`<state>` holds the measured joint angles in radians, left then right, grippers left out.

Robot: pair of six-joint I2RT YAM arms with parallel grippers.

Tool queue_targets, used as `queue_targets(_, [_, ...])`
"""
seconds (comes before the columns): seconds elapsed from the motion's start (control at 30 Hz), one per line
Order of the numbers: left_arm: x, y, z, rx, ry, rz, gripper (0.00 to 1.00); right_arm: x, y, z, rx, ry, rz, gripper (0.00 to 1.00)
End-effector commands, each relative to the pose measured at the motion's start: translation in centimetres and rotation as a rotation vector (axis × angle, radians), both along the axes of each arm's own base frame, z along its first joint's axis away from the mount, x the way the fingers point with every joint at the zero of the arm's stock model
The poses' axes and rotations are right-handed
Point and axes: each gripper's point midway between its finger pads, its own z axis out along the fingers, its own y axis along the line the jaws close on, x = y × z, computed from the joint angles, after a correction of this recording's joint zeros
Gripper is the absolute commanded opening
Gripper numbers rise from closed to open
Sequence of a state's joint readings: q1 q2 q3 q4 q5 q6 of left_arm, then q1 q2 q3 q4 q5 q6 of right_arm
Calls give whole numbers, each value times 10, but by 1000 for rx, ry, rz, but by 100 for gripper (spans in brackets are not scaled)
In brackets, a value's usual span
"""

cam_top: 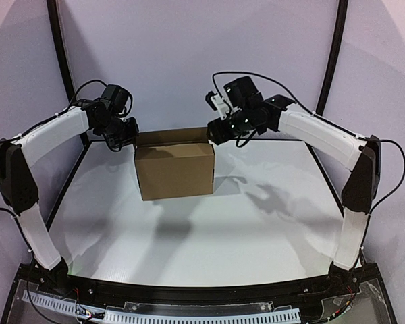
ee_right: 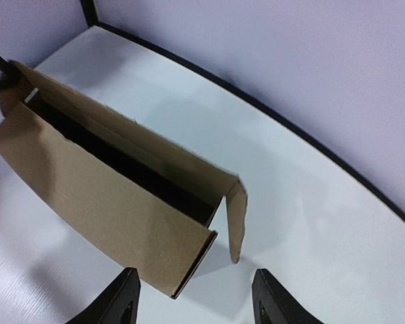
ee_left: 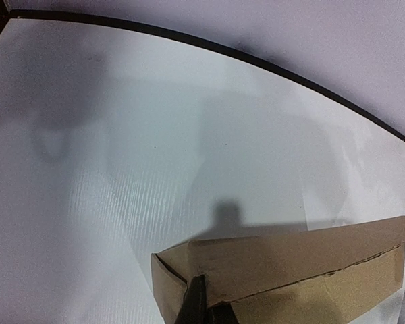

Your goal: Fold the paper box

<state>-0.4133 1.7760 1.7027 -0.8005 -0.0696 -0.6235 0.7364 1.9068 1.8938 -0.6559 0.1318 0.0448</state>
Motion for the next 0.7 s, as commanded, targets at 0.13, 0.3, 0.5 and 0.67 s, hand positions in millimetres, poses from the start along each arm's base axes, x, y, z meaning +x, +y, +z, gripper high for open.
queue_targets(0.13, [-31,4,-33,48,150,-43,1,15,-11,3,-32,72,152,56])
queue_targets(0.3, [-30,3,-33,51,147,-48,1,21,0,-5,-34,90,184,54])
queue_targets(0.5, [-30,4,-33,55,143,-47,1,23,4,-20,-42,140,185,46])
queue_targets(0.67, [-29,5,-32,60,139,-44,1,25,7,-17,-16,144,166,16])
